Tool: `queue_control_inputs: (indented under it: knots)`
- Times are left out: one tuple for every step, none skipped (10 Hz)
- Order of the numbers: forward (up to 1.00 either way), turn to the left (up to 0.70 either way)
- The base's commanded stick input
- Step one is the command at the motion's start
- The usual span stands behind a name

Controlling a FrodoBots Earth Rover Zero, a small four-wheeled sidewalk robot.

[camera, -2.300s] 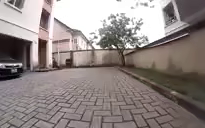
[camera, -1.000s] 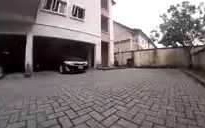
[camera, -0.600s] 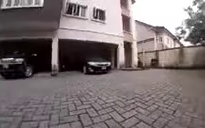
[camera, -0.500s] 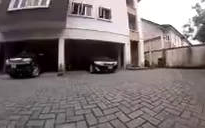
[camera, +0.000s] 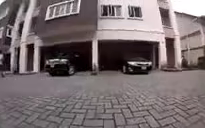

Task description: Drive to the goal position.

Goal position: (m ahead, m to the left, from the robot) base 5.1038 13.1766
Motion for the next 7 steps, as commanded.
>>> queue_control_inputs:
  knots:
    - [0.0, 0.7]
    - [0.0, 0.7]
    - [0.0, 0.7]
    - [0.0, 0.7]
    - [0.0, 0.7]
    - [0.0, 0.7]
    - [0.0, 0.7]
